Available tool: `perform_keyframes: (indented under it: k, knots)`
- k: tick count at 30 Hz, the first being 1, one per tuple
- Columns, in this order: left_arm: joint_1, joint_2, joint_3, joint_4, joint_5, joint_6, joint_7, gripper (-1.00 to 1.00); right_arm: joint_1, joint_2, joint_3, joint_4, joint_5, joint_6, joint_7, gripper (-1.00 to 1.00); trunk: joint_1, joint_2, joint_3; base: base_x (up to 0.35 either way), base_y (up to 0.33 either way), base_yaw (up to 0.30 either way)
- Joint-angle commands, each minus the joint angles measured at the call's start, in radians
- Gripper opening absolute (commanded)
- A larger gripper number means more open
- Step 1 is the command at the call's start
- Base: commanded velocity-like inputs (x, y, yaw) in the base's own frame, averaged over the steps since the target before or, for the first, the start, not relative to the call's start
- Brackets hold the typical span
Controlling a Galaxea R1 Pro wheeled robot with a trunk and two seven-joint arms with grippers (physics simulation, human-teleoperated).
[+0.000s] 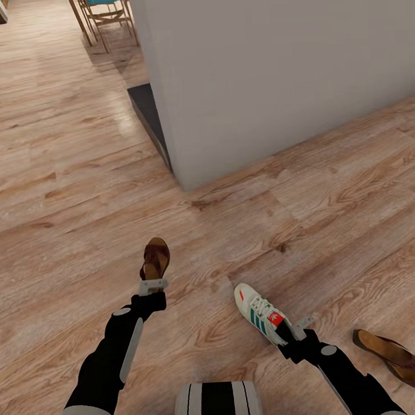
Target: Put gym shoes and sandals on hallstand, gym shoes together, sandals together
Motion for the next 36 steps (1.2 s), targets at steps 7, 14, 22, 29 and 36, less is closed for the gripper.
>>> perform_keyframes:
  k: [7,14,22,29,36]
  knots:
    - [0.000,0.000,0.000,-0.001,-0.001,0.005,-0.003,-1.00,0.000,0.001,0.002,-0.002,0.011,0.005,0.004,-1.00,0.000,0.000,-0.001,0.005,0.002,0.000]
    - [0.000,0.000,0.000,-0.001,-0.001,0.006,-0.003,-1.00,0.000,-0.001,0.002,-0.002,0.011,0.005,0.004,-1.00,0.000,0.000,-0.001,0.000,0.000,0.000]
    - [0.000,0.000,0.000,-0.001,-0.001,0.006,-0.003,-1.00,0.000,0.000,0.002,-0.002,0.011,0.005,0.004,-1.00,0.000,0.000,-0.001,0.000,0.000,0.000]
    - [0.000,0.000,0.000,-0.001,-0.001,0.006,-0.003,-1.00,0.000,0.000,0.002,-0.002,0.011,0.005,0.004,-1.00,0.000,0.000,-0.001,0.000,0.000,0.000]
    - [0.000,0.000,0.000,-0.001,-0.002,0.006,-0.002,-1.00,0.000,0.000,0.002,-0.002,0.011,0.005,0.004,-1.00,0.000,0.000,-0.001,0.000,0.000,0.000]
